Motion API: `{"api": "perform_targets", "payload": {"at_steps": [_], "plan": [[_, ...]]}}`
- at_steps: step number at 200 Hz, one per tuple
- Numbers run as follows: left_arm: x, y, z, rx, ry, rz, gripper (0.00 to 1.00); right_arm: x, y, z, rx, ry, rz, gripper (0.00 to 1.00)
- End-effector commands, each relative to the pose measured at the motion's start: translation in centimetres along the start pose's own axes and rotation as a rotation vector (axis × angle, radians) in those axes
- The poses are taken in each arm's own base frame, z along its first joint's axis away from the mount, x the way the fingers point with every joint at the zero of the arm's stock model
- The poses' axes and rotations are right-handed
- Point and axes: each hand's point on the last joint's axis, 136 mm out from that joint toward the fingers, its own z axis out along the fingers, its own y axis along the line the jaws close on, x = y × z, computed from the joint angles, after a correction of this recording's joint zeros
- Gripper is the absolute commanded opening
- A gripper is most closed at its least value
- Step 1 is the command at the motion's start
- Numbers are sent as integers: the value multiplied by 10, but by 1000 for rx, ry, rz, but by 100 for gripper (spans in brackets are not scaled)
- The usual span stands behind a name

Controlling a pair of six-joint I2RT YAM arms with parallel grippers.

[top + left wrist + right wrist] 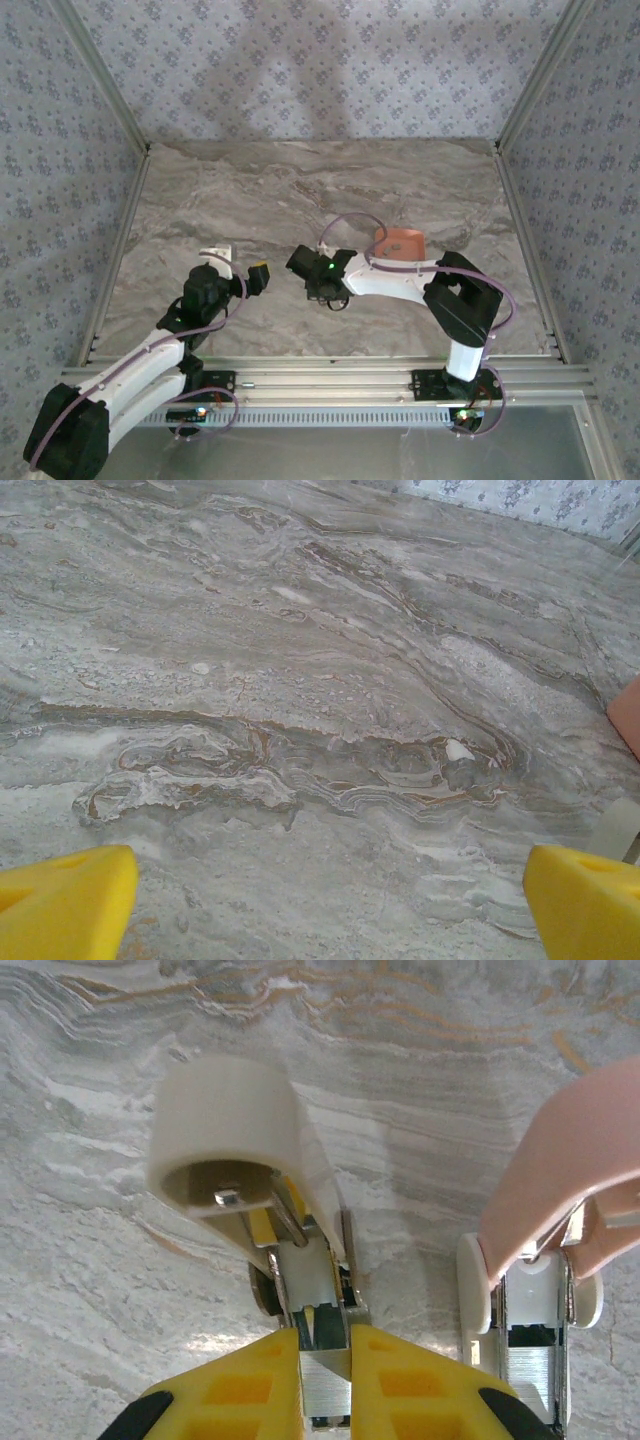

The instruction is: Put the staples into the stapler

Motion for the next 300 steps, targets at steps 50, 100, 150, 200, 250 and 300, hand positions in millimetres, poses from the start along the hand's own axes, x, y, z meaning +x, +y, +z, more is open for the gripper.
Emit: {"api": "perform_targets", "payload": {"at_steps": [50,100,150,200,250,300], "plan": [[-2,4,-2,-15,-7,7,99,-14,6,-16,8,-42,-62,15],[-2,4,-3,-16,-4,6,99,-10,2,-21,37,-28,-225,16],[4,2,-4,-12,41,2,99,-4,5,-22,14,-41,-298,16],[3,2,-4,-17,50,5,98,5,-1,-18,-4,-46,-256,16],[5,-1,-7,1,58,-55,98,7,2,-19,-11,-105,-246,16],[-1,-3,-11,7,53,-31,98,8,4,-19,-27,-133,-224,16]]}}
